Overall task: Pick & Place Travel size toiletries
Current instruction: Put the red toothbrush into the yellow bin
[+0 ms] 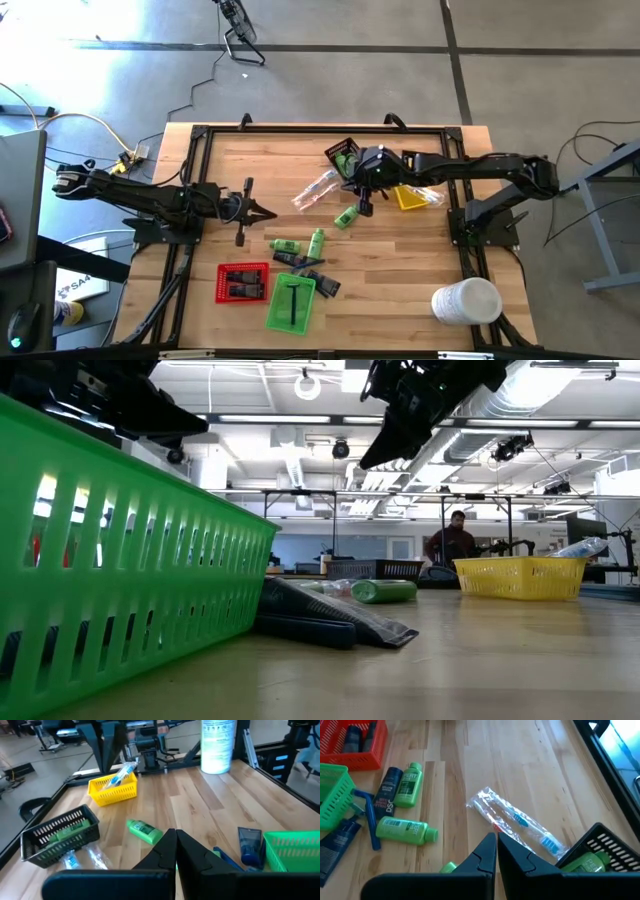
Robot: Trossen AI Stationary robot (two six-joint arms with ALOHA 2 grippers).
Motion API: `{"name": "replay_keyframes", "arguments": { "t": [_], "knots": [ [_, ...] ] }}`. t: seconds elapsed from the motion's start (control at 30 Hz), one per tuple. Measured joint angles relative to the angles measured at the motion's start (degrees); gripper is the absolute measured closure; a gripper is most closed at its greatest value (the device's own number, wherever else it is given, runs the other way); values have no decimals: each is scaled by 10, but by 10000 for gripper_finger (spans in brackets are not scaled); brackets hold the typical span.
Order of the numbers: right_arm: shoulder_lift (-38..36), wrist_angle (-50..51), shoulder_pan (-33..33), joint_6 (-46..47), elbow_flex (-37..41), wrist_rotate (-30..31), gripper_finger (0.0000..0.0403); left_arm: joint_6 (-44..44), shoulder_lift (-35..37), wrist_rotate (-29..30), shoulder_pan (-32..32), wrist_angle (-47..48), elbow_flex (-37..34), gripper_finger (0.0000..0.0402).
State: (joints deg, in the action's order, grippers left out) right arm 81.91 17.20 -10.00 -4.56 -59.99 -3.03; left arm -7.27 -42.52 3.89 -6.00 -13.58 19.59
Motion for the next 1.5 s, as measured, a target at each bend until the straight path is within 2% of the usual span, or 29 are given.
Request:
{"name": "replay_keyframes", "arguments": {
  "t": [0.33,0.43,0.53,0.77,0.87,1.0,1.13,1.3,1.5],
  "knots": [
    [0,-89,0,-32,0,12,394,1,0,27,0,0,0,401],
    [0,-103,0,-49,0,20,381,1,0,32,0,0,0,401],
    [12,-127,2,-59,0,38,345,1,0,33,0,0,0,401],
    [55,-154,2,-62,-1,56,217,1,0,33,0,0,0,401],
    [83,-162,2,-63,0,53,190,1,0,34,0,0,0,401],
    [110,-159,-3,-60,0,22,184,1,0,41,0,-1,0,401],
    [137,-119,-9,-44,-14,19,183,1,0,46,0,-1,0,401],
    [191,-21,-4,-62,-89,61,183,1,0,47,0,0,0,401],
    [250,26,-17,-91,-150,18,183,2,0,48,0,0,0,401]
  ]
}}
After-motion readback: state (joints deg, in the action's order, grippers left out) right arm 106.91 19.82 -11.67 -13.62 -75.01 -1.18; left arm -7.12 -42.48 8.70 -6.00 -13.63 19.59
